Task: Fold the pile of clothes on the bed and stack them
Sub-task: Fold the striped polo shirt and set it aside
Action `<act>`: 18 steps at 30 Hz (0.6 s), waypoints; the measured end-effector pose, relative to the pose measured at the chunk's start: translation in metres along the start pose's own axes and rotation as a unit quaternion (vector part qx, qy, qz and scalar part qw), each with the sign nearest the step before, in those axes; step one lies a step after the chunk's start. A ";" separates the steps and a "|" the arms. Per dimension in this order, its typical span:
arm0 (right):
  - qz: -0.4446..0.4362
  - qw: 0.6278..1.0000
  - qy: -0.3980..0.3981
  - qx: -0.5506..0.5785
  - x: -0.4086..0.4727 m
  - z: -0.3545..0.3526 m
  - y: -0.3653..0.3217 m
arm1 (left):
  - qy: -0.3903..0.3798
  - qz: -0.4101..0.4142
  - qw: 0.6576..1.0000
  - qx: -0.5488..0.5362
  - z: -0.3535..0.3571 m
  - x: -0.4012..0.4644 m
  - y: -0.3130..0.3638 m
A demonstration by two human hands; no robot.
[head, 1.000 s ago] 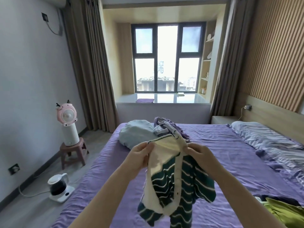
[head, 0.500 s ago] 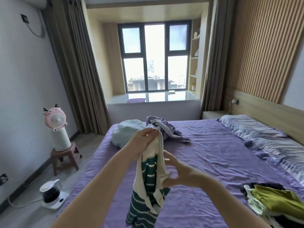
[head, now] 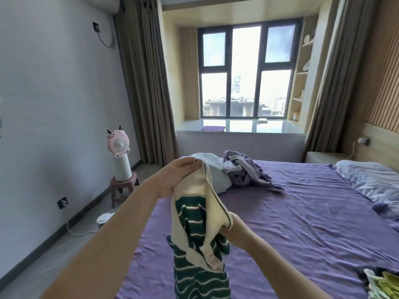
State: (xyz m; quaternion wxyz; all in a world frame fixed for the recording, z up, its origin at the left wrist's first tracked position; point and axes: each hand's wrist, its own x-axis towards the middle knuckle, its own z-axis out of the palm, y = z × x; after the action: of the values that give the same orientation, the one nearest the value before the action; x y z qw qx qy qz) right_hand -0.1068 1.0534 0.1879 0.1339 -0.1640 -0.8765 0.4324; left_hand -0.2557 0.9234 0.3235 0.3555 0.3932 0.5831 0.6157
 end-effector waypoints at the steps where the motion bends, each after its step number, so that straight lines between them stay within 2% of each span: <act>1: -0.026 0.999 0.011 0.037 -0.001 -0.002 -0.001 | 0.026 0.006 0.999 0.030 -0.007 -0.003 -0.001; 4: -0.085 0.992 0.063 0.068 -0.003 -0.025 -0.011 | 0.093 0.016 0.985 0.144 -0.034 -0.017 -0.010; 7: -0.109 0.993 0.016 0.039 -0.005 -0.055 -0.037 | 0.111 0.005 0.963 0.247 -0.051 -0.030 -0.031; 10: -0.106 0.994 -0.017 0.005 -0.002 -0.072 -0.066 | 0.102 -0.027 0.952 0.286 -0.053 -0.033 -0.054; 13: -0.047 0.998 -0.032 0.024 0.000 -0.082 -0.089 | 0.081 -0.059 0.958 0.268 -0.040 -0.033 -0.069; 15: -0.013 0.999 -0.038 0.027 0.001 -0.089 -0.098 | 0.045 -0.070 0.978 0.190 -0.029 -0.035 -0.079; 18: 0.012 1.000 0.003 0.022 0.001 -0.103 -0.109 | -0.037 -0.082 0.986 0.139 -0.020 -0.039 -0.094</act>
State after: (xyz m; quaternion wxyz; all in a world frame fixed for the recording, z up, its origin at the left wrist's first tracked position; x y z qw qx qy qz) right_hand -0.0875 1.0654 0.3360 0.1345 -0.1728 -0.8646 0.4523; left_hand -0.2584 0.8863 0.2270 0.3683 0.4122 0.6797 0.4822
